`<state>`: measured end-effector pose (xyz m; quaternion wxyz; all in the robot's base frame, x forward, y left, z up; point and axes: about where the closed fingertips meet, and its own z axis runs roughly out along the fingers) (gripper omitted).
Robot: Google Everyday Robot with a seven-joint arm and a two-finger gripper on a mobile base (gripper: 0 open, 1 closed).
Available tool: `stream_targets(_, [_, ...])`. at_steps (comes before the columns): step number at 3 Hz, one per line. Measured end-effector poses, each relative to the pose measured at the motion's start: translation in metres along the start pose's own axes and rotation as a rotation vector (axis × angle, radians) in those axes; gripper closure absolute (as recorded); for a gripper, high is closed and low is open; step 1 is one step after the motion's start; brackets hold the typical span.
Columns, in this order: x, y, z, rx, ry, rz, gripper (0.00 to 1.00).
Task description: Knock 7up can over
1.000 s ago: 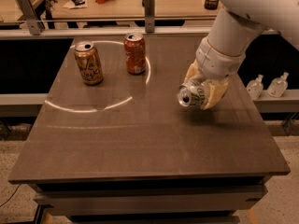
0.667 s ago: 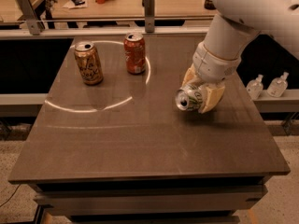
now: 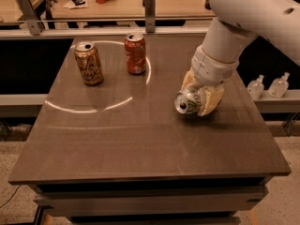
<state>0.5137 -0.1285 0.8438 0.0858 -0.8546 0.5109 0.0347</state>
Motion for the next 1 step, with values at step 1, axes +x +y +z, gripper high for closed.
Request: stream_targets(1, [-0.0005,-0.0012,0.0006,0.004,0.000,-0.001,0.61])
